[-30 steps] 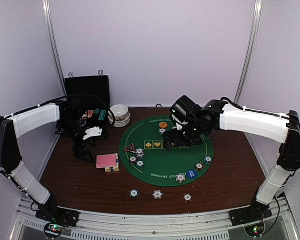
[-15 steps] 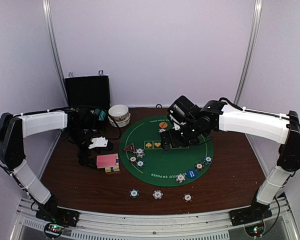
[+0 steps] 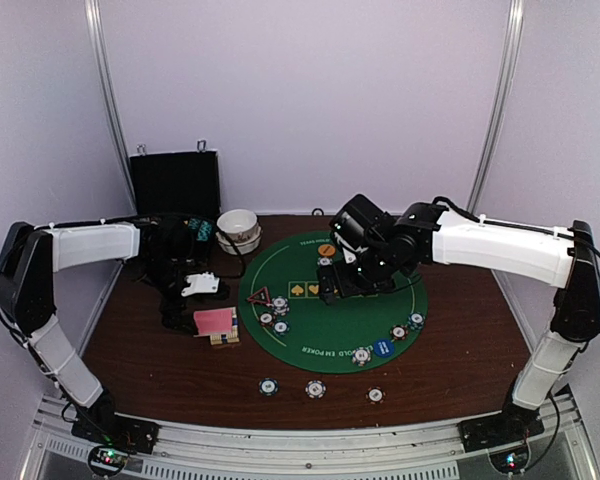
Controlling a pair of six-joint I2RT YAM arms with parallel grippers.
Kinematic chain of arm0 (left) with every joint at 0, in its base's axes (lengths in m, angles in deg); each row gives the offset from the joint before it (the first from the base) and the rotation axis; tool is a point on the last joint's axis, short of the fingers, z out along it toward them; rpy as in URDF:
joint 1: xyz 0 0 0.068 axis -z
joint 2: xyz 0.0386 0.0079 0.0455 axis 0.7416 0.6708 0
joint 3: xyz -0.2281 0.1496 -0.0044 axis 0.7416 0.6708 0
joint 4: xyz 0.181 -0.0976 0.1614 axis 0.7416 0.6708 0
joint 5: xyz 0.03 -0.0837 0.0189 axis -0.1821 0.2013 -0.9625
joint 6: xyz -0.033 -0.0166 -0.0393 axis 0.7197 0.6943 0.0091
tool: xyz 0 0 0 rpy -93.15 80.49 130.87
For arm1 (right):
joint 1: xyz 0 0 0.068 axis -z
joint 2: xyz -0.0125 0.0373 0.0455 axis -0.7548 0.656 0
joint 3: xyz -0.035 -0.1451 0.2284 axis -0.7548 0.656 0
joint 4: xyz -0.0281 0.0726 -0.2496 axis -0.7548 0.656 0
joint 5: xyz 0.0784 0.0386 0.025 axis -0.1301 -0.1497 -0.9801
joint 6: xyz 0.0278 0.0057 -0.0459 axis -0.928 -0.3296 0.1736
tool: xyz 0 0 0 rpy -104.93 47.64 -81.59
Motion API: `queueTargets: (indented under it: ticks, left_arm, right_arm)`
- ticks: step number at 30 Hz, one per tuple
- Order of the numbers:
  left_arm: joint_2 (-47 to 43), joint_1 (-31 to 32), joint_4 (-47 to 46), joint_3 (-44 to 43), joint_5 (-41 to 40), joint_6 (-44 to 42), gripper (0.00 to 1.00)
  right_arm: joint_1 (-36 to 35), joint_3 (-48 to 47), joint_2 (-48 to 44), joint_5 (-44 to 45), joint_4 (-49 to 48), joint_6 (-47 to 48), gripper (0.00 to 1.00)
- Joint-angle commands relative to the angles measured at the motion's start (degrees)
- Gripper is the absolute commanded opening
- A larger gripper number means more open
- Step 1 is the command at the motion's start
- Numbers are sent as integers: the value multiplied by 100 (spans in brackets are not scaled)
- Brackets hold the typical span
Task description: Distribute texas hold em gaming equipment
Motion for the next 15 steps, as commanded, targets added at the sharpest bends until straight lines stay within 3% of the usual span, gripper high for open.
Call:
queueTargets:
  ticks: [1,15]
  left_arm:
    - [118,37,-105,-116,-22,37,98]
    - [290,37,-107,-181,51,145,97]
  right_arm:
    - [-34,-155,66,71,-13,28,99]
    - [-51,-251,189,11,56,41,100]
